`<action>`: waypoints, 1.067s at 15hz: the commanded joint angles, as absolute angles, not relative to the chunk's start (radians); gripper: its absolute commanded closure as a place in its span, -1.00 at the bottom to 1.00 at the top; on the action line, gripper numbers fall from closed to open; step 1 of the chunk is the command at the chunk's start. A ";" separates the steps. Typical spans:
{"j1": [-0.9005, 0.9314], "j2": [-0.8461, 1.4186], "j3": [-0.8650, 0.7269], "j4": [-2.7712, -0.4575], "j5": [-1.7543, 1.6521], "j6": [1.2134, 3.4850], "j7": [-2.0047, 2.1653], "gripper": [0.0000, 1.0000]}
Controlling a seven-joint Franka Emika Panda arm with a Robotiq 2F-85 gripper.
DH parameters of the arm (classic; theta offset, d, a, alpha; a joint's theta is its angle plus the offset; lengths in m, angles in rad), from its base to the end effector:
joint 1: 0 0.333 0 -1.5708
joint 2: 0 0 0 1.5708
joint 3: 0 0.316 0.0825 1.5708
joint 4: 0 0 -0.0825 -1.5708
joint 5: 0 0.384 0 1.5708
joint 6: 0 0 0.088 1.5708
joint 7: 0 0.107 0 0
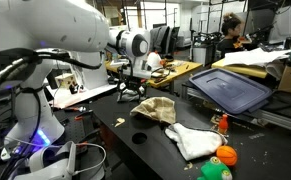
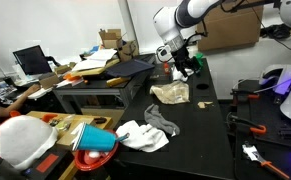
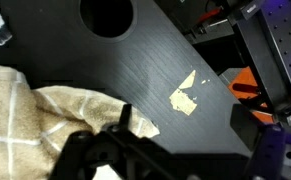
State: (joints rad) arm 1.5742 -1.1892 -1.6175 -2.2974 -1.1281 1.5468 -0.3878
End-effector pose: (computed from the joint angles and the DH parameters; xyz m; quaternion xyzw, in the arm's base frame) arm 0.4523 -0.0717 0.2333 -0.8524 -0.4922 0.1640 0.0656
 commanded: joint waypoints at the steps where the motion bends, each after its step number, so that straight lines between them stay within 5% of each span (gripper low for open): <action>1: 1.594 -1.143 -1.637 -2.302 -1.153 1.536 -0.385 -1.00; 16: 1.609 -1.192 -1.727 -2.362 -1.506 1.680 -0.392 -1.00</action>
State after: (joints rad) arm 1.6193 -1.1829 -1.7092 -2.3449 -1.4812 1.6306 -0.3922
